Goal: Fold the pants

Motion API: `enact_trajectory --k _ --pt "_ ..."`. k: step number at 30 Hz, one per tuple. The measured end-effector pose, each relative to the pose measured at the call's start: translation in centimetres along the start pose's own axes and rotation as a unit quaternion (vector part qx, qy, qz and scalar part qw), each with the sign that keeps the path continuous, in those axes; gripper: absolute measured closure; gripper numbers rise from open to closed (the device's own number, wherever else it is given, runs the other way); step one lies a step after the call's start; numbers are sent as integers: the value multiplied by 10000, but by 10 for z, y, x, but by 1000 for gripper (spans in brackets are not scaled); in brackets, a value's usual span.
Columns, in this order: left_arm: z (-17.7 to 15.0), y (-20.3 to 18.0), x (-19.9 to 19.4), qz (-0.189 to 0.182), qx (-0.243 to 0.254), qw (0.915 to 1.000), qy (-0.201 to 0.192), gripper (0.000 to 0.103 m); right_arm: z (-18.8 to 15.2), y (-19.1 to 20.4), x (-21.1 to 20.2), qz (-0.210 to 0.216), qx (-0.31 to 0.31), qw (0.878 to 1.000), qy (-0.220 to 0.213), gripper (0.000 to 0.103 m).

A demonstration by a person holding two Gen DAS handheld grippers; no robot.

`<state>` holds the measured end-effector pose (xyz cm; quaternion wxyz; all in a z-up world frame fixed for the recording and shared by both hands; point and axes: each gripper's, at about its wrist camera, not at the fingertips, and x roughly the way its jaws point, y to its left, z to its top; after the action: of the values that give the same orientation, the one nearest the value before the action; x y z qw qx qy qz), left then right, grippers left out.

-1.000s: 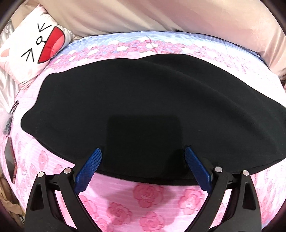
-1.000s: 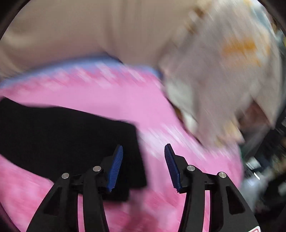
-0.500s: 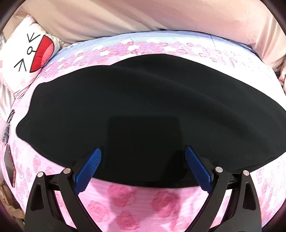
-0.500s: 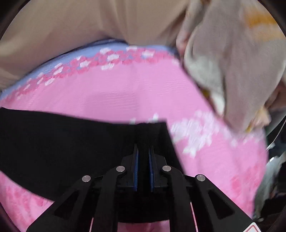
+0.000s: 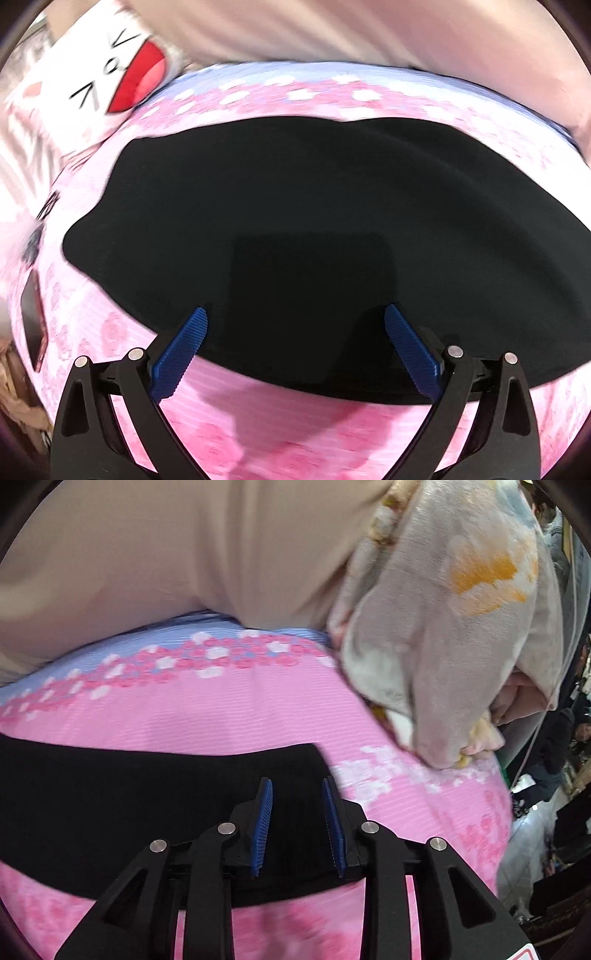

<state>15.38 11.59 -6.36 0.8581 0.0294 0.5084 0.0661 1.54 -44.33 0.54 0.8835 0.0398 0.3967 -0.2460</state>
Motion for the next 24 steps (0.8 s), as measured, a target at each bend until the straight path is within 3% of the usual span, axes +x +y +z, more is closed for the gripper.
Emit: enact_trajectory --k 4,6,10,13,15,17,19,21,22,23,24 --pt "-5 57 -11 -21 -638 9978 -163 8 -12 66 -15 1117 -133 9935 190 71" --pt "-9 91 -19 -102 -1010 9945 -272 8 -20 112 -26 1398 -459 9890 170 71" --pt "-17 173 -18 -564 -1914 9796 -253 8 -29 197 -45 1925 -1023 9759 138 71" --pt "-17 207 -12 -611 -2227 9725 -308 8 -37 254 -58 2109 -1462 9665 62 57" --pt "-13 216 -3 -948 -2346 9673 -197 8 -43 285 -67 2287 -1581 9605 72 56" --pt "-8 220 9 -1558 -2506 9554 -44 8 -48 309 -71 2435 -1631 9560 137 56" --pt "-2 216 15 -1944 -2579 9464 -37 8 -53 322 -73 2501 -1630 9542 214 56" --pt "4 210 19 -2079 -2430 9474 -95 10 -58 334 -75 2491 -1667 9536 268 56" --pt "15 209 29 -1916 -2250 9553 -68 28 -60 337 -76 2453 -1710 9539 278 54" --pt "20 205 33 -1651 -2088 9639 -61 58 -61 340 -76 2446 -1729 9536 293 51" --pt "23 202 32 -1490 -1977 9688 -112 77 -62 343 -77 2433 -1737 9538 312 51"
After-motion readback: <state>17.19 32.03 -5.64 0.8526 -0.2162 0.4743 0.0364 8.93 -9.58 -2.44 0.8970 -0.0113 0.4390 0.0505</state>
